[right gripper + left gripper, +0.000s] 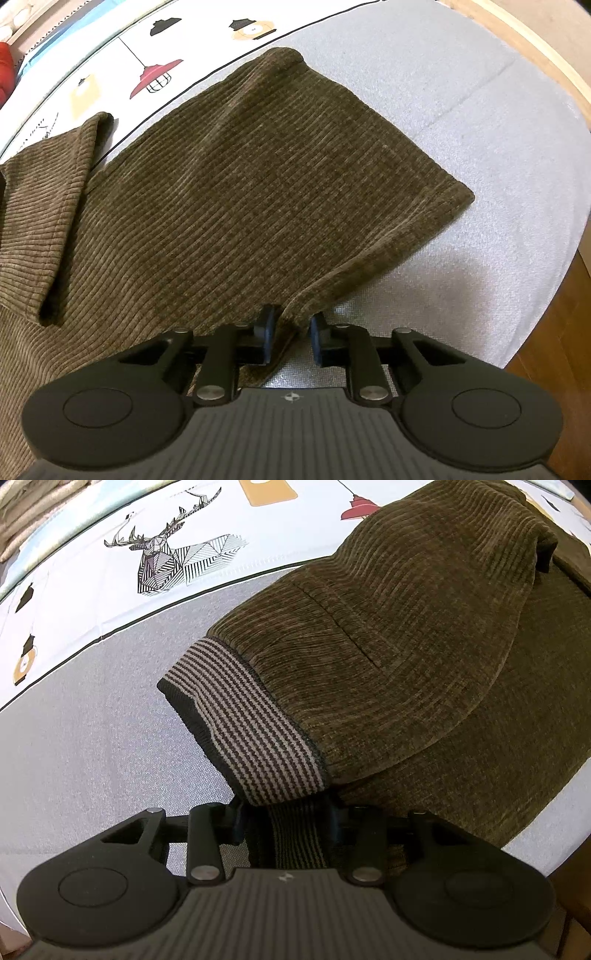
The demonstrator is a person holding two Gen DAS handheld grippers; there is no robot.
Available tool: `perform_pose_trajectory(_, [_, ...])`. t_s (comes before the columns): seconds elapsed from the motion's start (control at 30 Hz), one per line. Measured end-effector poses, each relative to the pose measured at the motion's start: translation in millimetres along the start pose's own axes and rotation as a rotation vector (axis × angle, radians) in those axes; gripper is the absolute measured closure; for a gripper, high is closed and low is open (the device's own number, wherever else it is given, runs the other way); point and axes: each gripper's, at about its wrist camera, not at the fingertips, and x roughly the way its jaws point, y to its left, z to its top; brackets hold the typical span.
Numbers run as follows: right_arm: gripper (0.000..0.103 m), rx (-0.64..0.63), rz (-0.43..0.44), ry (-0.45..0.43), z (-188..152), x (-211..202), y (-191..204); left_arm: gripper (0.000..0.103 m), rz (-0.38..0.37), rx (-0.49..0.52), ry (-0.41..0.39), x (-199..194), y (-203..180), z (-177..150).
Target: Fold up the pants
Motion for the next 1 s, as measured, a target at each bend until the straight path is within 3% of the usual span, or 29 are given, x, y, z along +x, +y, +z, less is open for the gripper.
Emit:
perform_pose_trajectory(0.27, [0.085, -0.003, 0.006, -0.015, 0, -5, 2, 0.074, 0.024, 0.005, -0.01, -8, -4, -3])
perform_pose_trajectory(0.4, [0.087, -0.002, 0.015, -0.021, 0, -8, 2, 0.089, 0.031, -0.008, -0.019, -13, -3, -4])
perform_pose_trajectory(0.63, [0.09, -0.001, 0.025, -0.053, 0, -14, 0, 0.094, 0.026, -0.019, -0.033, -23, -3, -8])
perform_pose_trajectory(0.87, [0.091, 0.051, -0.013, -0.032, -2, -15, -11, 0.093, -0.031, -0.018, -0.024, -23, 3, -9])
perform_pose_trajectory(0.97, [0.087, 0.033, -0.008, -0.018, -1, -11, -4, 0.084, -0.023, 0.002, -0.01, -20, 0, -10])
perform_pose_trajectory(1.0, [0.086, 0.025, -0.011, -0.019, 0, -10, -2, 0.075, -0.032, -0.006, -0.008, -19, 0, -9])
